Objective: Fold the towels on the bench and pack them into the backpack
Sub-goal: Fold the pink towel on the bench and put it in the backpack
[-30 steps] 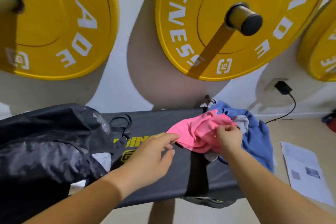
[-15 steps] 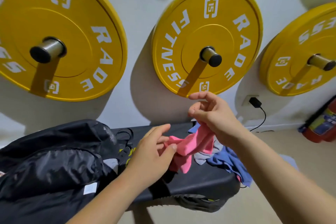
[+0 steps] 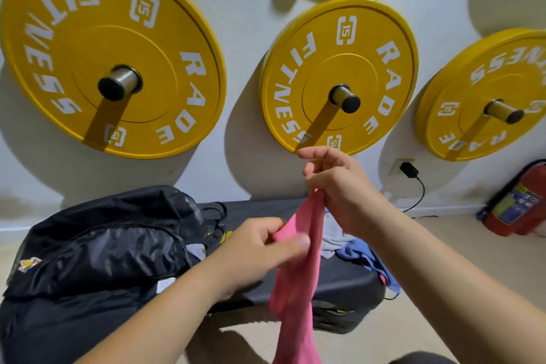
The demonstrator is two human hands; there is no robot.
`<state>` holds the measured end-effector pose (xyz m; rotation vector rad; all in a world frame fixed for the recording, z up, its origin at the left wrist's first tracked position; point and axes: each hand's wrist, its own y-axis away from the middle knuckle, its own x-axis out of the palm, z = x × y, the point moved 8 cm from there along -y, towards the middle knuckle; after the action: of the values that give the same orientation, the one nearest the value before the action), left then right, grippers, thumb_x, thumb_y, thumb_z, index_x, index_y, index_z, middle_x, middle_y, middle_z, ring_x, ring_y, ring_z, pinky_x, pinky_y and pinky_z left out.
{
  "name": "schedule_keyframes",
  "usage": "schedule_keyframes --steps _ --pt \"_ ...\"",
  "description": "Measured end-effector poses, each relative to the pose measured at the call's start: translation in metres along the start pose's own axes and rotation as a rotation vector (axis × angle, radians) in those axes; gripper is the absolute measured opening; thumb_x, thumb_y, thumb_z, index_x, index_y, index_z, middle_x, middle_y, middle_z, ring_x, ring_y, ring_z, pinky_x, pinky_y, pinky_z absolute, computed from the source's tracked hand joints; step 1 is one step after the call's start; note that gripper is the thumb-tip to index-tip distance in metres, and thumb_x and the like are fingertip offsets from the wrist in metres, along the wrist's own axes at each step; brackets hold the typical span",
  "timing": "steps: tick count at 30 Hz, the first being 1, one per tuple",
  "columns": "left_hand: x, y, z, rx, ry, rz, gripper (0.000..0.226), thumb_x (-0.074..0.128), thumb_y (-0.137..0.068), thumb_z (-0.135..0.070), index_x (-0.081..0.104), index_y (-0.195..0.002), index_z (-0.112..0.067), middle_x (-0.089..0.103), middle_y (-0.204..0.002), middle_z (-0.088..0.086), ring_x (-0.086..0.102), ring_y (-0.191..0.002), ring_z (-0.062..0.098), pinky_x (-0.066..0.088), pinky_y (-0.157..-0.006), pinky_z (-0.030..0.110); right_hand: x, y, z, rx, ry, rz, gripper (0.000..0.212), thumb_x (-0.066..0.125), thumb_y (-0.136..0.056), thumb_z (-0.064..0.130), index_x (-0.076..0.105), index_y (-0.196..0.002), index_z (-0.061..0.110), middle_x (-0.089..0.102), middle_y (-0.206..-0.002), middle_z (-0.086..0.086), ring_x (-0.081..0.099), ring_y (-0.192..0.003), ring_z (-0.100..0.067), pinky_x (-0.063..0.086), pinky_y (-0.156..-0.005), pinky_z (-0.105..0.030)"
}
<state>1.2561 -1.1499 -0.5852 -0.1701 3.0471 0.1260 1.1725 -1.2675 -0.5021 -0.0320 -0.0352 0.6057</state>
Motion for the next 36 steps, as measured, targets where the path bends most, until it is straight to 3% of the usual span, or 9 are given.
schedule_keyframes --steps 3,7,11,16,21,26,29,32,36 --pt "-0.008 0.001 0.007 -0.005 -0.102 -0.126 0.01 0.071 -0.087 -0.017 0.069 -0.091 -0.007 0.077 -0.086 0.015 0.07 -0.077 0.019 0.056 -0.088 0.057 0.007 0.001 0.001 0.005 0.019 -0.009 0.044 0.046 -0.078 -0.023 0.068 -0.106 0.004 0.054 -0.073 -0.005 0.048 -0.053 -0.009 0.035 -0.048 -0.019" --pt "-0.036 0.002 0.003 0.032 0.042 -0.243 0.007 0.061 -0.096 -0.018 0.067 -0.097 -0.013 0.074 -0.092 0.022 0.07 -0.081 0.027 0.054 -0.088 0.062 0.007 0.005 -0.002 0.04 0.365 0.114 0.022 0.08 -0.083 0.014 0.073 -0.104 0.013 0.068 -0.081 -0.004 0.062 -0.071 -0.012 0.046 -0.061 -0.018" --pt "-0.042 0.005 0.0 0.091 0.089 -0.324 0.007 0.066 -0.098 -0.018 0.07 -0.096 -0.014 0.076 -0.088 0.019 0.074 -0.085 0.036 0.056 -0.085 0.058 0.019 0.022 -0.032 0.056 0.55 0.305 0.037 0.085 -0.077 0.048 0.077 -0.097 0.017 0.076 -0.091 -0.017 0.067 -0.076 -0.025 0.05 -0.073 -0.035" --pt "-0.036 -0.002 0.006 0.108 0.089 -0.275 0.004 0.065 -0.097 -0.01 0.067 -0.1 -0.012 0.074 -0.076 0.002 0.069 -0.074 0.014 0.055 -0.068 0.026 0.016 0.016 -0.049 -0.03 0.448 0.144 0.032 0.073 -0.093 0.029 0.071 -0.083 -0.001 0.058 -0.067 -0.008 0.05 -0.064 -0.016 0.039 -0.059 -0.031" --pt "-0.021 -0.008 0.047 -0.098 0.081 -0.017 0.02 0.074 -0.092 -0.014 0.068 -0.111 -0.01 0.08 -0.097 0.012 0.075 -0.086 0.024 0.059 -0.079 0.035 -0.023 -0.016 -0.06 -0.003 0.274 -0.211 0.038 0.064 -0.098 0.039 0.05 -0.071 0.016 0.035 -0.056 0.003 0.032 -0.049 -0.009 0.026 -0.044 -0.022" --pt "-0.049 -0.012 0.093 -0.318 -0.033 0.065 0.038 0.085 -0.073 -0.033 0.072 -0.089 -0.001 0.075 -0.084 0.013 0.061 -0.075 0.02 0.044 -0.069 0.029 -0.105 -0.038 -0.12 0.241 0.126 -0.492 0.028 0.061 -0.096 0.042 0.056 -0.077 0.022 0.044 -0.072 -0.008 0.043 -0.066 -0.018 0.033 -0.06 -0.028" --pt "-0.055 -0.013 0.104 -0.399 -0.04 0.127 0.033 0.081 -0.075 -0.029 0.076 -0.092 -0.002 0.075 -0.101 0.027 0.064 -0.084 0.023 0.045 -0.08 0.035 -0.146 -0.037 -0.142 0.289 0.1 -0.622 0.039 0.058 -0.098 0.039 0.049 -0.067 0.018 0.041 -0.063 -0.002 0.039 -0.059 -0.017 0.029 -0.056 -0.028" --pt "-0.064 -0.021 0.098 -0.331 -0.071 -0.023 0.022 0.074 -0.076 -0.026 0.076 -0.084 -0.006 0.076 -0.086 0.018 0.062 -0.076 0.019 0.045 -0.073 0.031 -0.148 -0.041 -0.144 0.258 0.224 -0.551 0.042 0.06 -0.095 0.041 0.052 -0.062 0.018 0.045 -0.056 -0.001 0.042 -0.057 -0.019 0.033 -0.059 -0.03" --pt "-0.062 -0.036 0.069 -0.041 -0.491 -0.2 0.017 0.069 -0.089 -0.025 0.071 -0.08 -0.011 0.067 -0.071 0.007 0.055 -0.063 0.011 0.048 -0.066 0.038 -0.076 -0.036 -0.129 0.093 0.42 -0.188 0.022 0.068 -0.095 0.035 0.07 -0.08 0.018 0.066 -0.066 0.0 0.058 -0.065 -0.008 0.046 -0.065 -0.028"
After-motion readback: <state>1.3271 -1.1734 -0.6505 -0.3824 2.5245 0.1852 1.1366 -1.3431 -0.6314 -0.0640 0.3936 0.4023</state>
